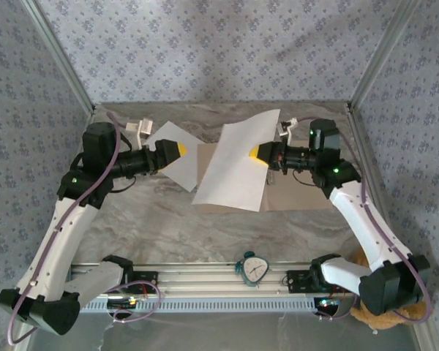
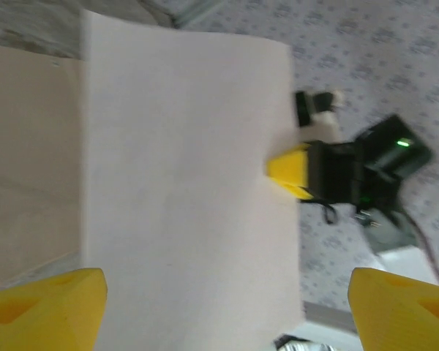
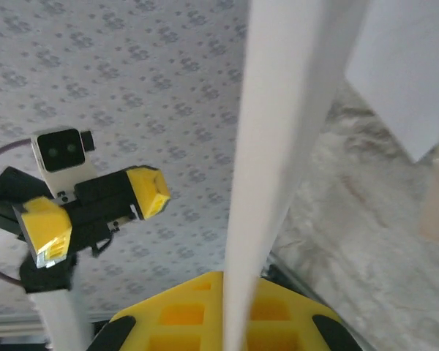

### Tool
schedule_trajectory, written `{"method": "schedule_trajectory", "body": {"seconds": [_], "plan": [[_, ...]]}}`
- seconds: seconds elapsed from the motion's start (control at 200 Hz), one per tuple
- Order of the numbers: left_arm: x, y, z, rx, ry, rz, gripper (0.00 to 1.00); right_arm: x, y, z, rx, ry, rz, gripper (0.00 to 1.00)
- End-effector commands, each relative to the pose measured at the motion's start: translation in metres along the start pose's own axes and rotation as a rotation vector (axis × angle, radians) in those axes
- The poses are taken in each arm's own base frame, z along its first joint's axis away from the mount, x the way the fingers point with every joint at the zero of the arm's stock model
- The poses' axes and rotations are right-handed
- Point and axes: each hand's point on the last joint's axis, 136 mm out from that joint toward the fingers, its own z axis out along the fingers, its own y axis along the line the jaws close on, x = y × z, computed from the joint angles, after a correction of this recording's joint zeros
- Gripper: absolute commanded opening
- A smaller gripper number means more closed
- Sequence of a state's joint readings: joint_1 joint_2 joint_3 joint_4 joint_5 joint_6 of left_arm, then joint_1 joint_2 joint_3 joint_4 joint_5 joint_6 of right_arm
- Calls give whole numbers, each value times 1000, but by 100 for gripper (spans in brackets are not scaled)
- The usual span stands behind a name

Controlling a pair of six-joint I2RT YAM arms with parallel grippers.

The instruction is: Put the files into the folder

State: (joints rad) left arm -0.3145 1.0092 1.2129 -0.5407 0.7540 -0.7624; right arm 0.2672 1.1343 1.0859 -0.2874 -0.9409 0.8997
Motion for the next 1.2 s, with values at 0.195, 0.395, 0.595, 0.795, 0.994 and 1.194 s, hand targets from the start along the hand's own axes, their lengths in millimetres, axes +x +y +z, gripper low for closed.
{"method": "schedule_trajectory", "body": {"seconds": [0.195, 0.395, 0.595, 0.795, 0.994, 1.194], "plan": [[3, 70, 54, -224, 6, -27, 85, 6, -70, -53, 634, 61, -134, 0], [27, 111, 113, -318, 84, -37, 81, -8, -81, -78, 843, 75, -168, 0], [69, 148, 175, -408, 236, -19, 67, -22, -71, -95, 919, 27, -251, 0], [98, 174, 220, -477, 328, 12, 63, -25, -54, -101, 898, -9, -317, 0], [129, 179, 264, -487, 415, 18, 65, -27, -47, -105, 889, -33, -350, 0], [157, 190, 279, -506, 475, 2, 61, -27, -32, -93, 778, -44, -400, 0]]}}
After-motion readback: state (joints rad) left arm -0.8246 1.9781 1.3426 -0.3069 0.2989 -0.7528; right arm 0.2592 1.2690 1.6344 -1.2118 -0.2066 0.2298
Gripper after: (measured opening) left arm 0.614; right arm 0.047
